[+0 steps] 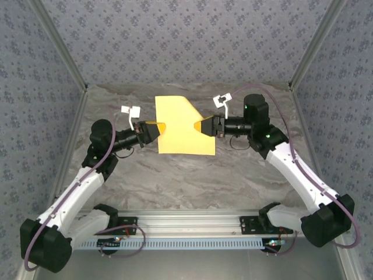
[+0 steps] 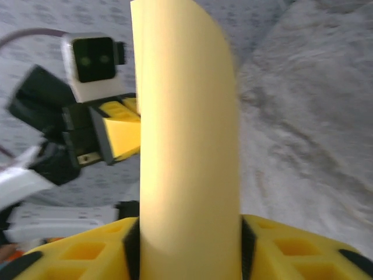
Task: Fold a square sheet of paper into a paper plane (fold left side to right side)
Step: Place a square sheet of paper at the center of the table, then first fold in half a square sheet of paper at the center of the table.
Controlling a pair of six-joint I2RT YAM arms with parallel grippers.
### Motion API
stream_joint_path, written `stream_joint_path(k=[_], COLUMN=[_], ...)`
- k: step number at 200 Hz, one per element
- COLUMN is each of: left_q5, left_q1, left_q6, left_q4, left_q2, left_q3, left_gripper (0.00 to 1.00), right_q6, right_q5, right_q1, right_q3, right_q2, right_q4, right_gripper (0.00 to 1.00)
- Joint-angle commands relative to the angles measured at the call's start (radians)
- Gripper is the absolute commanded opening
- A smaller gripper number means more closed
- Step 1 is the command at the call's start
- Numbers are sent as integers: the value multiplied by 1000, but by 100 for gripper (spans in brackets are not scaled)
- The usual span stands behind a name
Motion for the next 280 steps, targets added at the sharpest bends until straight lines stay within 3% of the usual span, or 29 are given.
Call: stream_joint_path(k=[1,27,64,98,127,170,229,247,280], left_q5=[-65,-99,-160,-187,-221,-241,-141,-122,-122], left_q1=[-7,-8,-8,-8,-8,-8,-17,-49,-125], left_q6=[15,-7,24,81,89,118,32,9,6], left_q4=[-48,-37,-46,-116,-141,-212,-115,-91,-86], left_q2=[47,164,381,572,585,561,527,528,584], left_q3=[-50,-114,-127,-60,-44,-26,-6,29,108], left_gripper=[7,3,0,0,0,0,33,49,62], right_q6=[-168,-179,-175,-34,21,45,41,27,29], right_q5=[233,377,475,393,397,429,482,502,491], right_q1=[-15,-32,-29,-4,58,78,104,108,104], right_q3=[3,-67,-134,-242,-239,-178,-157,-161,-190], right_q2=[-16,-11,59,183,341,541,651,658,637], right_q4=[-248,-262,-249,-17,95,142,79,57,83], right_gripper=[57,70,72,45,25,18,18,18,18])
